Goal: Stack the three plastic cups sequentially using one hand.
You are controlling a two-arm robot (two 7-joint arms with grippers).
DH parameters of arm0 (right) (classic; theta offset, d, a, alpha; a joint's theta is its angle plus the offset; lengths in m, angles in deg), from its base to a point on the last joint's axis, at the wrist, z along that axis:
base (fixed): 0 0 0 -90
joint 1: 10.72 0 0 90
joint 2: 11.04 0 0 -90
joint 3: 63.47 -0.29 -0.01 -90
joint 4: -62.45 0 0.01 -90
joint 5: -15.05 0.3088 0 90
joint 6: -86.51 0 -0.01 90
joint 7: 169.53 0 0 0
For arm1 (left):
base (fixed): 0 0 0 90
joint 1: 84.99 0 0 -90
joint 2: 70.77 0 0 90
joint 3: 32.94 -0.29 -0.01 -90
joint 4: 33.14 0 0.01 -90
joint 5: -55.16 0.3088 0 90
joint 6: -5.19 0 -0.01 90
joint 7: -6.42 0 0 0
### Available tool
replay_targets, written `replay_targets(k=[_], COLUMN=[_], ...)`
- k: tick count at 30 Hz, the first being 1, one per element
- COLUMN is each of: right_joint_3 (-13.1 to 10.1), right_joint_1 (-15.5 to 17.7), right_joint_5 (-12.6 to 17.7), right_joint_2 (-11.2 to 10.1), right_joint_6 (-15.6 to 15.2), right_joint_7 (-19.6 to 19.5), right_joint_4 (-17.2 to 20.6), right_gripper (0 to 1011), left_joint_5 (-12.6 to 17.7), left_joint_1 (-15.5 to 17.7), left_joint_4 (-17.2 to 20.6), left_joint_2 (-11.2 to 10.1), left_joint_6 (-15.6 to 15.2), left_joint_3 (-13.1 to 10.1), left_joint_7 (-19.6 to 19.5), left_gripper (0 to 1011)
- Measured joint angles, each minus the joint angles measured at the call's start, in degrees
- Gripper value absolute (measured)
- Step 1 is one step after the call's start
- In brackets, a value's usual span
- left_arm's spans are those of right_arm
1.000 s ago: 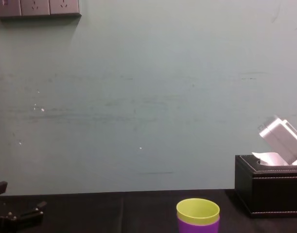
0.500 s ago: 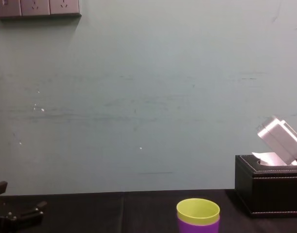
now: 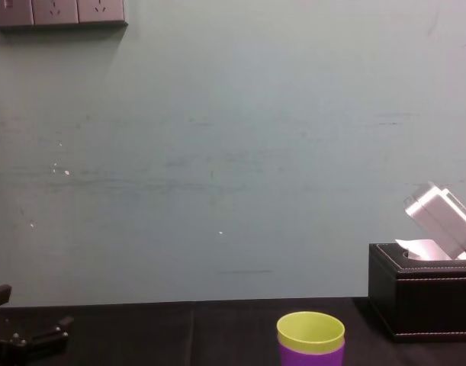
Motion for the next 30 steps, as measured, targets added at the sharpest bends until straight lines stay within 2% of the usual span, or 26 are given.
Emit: replay_targets(k=[15,21,30], right_joint_3=[-0.01,-0.46,-2.92], right_joint_1=[0.01,0.62,2.31], right_joint_5=[-0.02,0.23,2.26], right_joint_2=[-0.05,-1.11,-4.1], right_joint_6=[-0.07,-2.02,-5.25], right_joint_7=[-0.03,-1.79,-4.96], right_joint_4=[0.07,2.77,9.93], right_gripper=[728,728,728], left_joint_5=[0.0,0.0,0.0], left_joint_1=[0.0,0.0,0.0], left_joint_4=[0.0,0.0,0.0], left_joint_2=[0.0,0.0,0.0], left_joint_6=[0.0,0.0,0.0], left_joint_3=[0.0,0.0,0.0], left_joint_7=[0.0,0.0,0.0], left_gripper=[1011,1011,1011])
